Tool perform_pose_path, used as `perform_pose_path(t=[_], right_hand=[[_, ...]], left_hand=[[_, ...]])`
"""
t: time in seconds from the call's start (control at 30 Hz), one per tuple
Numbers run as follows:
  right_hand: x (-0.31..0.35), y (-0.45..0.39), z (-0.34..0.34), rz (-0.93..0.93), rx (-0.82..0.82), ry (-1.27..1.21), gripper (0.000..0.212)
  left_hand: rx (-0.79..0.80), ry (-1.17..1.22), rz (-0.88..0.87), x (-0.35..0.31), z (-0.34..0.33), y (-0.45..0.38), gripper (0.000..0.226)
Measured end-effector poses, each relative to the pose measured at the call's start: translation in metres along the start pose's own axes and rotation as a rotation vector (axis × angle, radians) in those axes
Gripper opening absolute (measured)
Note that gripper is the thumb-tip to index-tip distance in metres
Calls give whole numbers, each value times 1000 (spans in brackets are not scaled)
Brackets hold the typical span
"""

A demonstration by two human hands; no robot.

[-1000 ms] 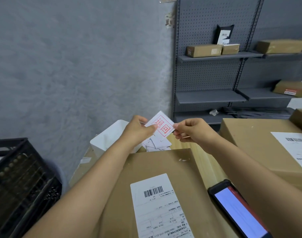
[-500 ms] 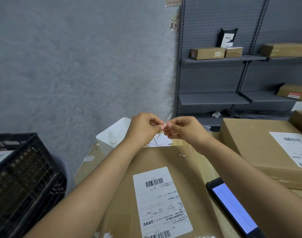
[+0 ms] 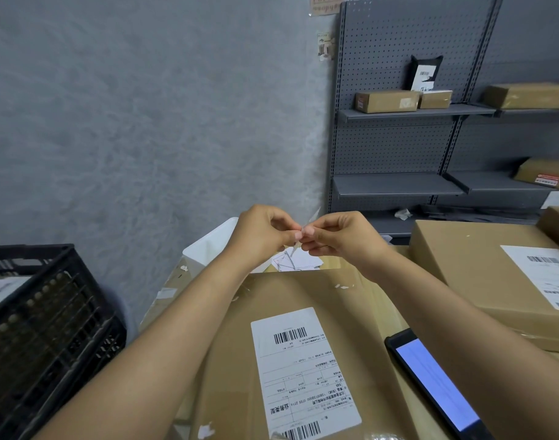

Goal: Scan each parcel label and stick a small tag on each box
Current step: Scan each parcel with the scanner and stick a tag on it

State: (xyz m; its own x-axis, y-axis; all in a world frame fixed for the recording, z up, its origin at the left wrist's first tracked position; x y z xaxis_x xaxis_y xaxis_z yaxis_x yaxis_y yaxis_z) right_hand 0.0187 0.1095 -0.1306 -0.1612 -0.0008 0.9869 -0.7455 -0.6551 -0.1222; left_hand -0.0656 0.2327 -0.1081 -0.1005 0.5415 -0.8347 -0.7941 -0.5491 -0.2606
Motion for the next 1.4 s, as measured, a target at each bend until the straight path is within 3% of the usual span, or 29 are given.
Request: perform_pose_path(t=[0.47,1.13,1.4], right_hand=[[-1,-4,-4,-45,-6,-31,19],[-5,-7,0,-17,-65,104,12],[-11,-10,5,-14,-71,130,14]], left_hand=[[-32,43,51,5,1,-3,4],[28,74,57,9,-15,-8,4],[-57,146,239,24,-12,-16,11]])
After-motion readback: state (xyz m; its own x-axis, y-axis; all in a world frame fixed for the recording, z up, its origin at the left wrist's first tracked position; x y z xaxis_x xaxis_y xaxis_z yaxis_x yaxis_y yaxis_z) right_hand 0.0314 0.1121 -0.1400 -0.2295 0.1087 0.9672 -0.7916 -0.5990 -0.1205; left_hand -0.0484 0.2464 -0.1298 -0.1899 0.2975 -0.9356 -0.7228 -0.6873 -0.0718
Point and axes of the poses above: each hand's wrist, its own y-axis away from the middle knuckle, its own z-axis out of the back of the hand, x = y × z, the point moved 7 cm from there along -y, towards the middle knuckle, and after that the axes turned 7 degrees about -x, right-handed, at the moved point
